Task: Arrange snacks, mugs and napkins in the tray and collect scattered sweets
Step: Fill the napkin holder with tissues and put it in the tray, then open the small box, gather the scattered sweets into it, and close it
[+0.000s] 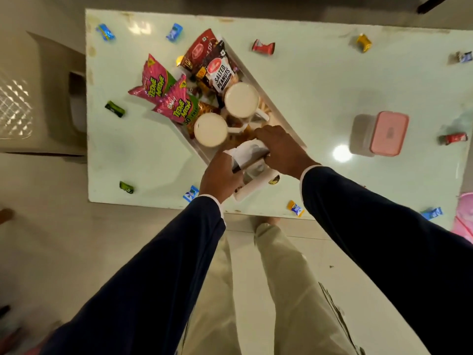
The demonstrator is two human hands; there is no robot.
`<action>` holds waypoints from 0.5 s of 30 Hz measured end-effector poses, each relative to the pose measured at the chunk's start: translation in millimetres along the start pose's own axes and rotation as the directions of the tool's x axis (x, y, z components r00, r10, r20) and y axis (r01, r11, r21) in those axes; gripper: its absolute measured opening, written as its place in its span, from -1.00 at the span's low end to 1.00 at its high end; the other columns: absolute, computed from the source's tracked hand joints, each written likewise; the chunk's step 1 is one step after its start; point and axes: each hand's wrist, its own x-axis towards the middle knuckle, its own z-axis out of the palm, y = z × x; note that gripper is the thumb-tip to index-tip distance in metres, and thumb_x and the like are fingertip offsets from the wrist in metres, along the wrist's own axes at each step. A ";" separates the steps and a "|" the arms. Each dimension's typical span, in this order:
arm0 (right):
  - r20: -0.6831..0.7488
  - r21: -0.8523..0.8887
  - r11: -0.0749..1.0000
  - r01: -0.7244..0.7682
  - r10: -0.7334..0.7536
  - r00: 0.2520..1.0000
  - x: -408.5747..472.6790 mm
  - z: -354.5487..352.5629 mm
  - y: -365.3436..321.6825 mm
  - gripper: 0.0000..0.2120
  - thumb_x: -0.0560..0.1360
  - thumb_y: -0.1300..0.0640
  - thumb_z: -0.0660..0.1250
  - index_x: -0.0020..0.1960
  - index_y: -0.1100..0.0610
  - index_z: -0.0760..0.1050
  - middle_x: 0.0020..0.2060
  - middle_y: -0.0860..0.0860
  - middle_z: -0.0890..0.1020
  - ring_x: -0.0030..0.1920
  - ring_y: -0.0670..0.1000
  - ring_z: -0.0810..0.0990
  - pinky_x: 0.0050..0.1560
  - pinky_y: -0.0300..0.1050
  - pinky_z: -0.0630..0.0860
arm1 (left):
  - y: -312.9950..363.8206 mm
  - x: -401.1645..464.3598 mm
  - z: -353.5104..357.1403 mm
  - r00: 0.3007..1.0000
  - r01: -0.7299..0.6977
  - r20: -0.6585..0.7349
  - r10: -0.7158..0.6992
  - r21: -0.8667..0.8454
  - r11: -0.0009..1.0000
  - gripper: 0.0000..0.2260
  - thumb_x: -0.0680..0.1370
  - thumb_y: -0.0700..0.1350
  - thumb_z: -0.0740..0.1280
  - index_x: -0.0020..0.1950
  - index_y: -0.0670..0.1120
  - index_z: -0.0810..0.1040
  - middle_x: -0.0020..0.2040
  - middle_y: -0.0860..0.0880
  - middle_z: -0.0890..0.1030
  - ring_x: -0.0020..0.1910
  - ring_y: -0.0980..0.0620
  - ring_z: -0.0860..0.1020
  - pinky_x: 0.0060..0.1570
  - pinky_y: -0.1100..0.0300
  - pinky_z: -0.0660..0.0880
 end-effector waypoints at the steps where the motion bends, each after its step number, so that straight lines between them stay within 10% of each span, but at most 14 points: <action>1: -0.007 -0.018 1.000 0.004 -0.004 1.000 -1.8 -0.8 0.0 -0.34 0.30 0.41 0.33 0.35 0.03 0.43 0.24 0.08 0.51 0.23 0.20 0.44 0.17 0.15 0.47 | -0.2 -0.2 -2.2 1.000 -0.007 0.016 0.007 -0.002 1.000 -0.50 0.51 -0.14 0.44 0.44 -0.08 0.44 0.33 -0.11 0.53 0.28 -0.13 0.54 0.15 0.11 0.44; 9: -0.238 0.183 0.927 -0.328 0.366 0.900 -61.7 -7.2 4.9 -0.32 0.32 0.38 0.39 0.42 0.18 0.35 0.35 0.15 0.39 0.33 0.24 0.39 0.36 0.00 0.31 | -13.3 -28.0 -78.2 0.965 -0.258 -0.012 0.263 0.162 0.953 -0.49 0.38 -0.46 0.26 0.28 -0.11 0.48 0.20 -0.09 0.56 0.14 -0.16 0.56 0.11 -0.14 0.51; 15: 0.031 0.640 0.475 -0.604 0.769 0.638 -84.8 24.1 -2.9 -0.42 0.48 0.31 0.39 0.44 0.17 0.27 0.34 0.21 0.42 0.28 0.20 0.50 0.28 0.07 0.48 | -22.8 14.8 -161.0 0.933 -0.325 -0.045 0.358 0.327 0.887 -0.62 0.37 -0.45 0.27 0.11 -0.13 0.56 0.09 -0.13 0.55 0.06 -0.19 0.54 0.03 -0.19 0.52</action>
